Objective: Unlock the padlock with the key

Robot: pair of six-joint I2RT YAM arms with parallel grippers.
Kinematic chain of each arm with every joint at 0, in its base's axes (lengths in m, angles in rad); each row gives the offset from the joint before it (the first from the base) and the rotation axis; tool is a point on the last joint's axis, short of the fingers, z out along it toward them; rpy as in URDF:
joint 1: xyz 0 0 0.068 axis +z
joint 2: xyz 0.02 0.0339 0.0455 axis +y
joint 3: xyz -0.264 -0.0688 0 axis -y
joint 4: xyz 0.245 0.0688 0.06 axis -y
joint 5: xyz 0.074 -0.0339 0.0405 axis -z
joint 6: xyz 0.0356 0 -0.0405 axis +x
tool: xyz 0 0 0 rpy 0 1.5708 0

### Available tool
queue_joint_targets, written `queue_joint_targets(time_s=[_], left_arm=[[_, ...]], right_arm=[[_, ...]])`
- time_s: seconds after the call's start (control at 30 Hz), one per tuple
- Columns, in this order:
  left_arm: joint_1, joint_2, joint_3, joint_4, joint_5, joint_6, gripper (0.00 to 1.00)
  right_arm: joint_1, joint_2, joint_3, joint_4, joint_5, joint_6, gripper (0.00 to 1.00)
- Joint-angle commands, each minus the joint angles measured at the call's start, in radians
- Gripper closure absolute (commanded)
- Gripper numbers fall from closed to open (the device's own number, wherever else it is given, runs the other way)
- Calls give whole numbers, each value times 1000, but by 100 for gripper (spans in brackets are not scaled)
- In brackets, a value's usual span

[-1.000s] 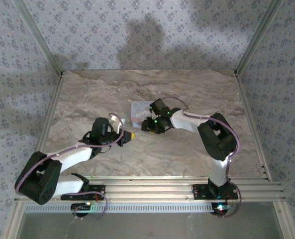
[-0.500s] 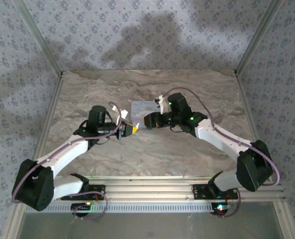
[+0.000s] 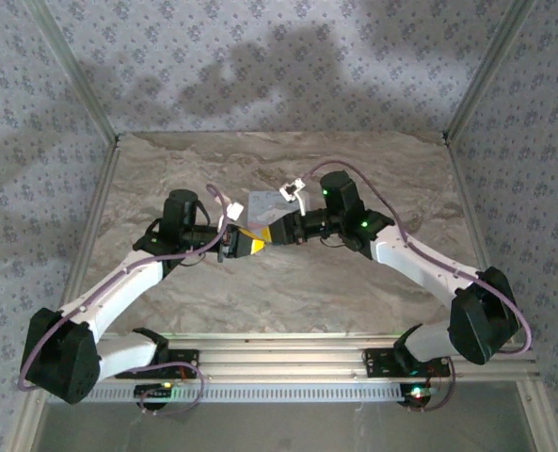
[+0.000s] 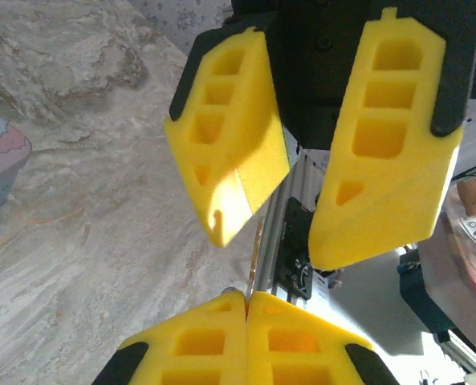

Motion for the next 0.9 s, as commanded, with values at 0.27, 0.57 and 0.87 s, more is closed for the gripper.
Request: queue_joint_targets(time_s=[0.27, 0.57, 0.87], left_arm=[[8, -16, 26, 2, 52, -20, 100], [9, -10, 20, 50, 53, -60, 100], [34, -76, -82, 295, -129, -293, 59]], right_arm=[[5, 1, 15, 3, -42, -8, 80], [9, 17, 22, -16, -42, -9, 100], [-32, -35, -68, 194, 76, 137, 100]])
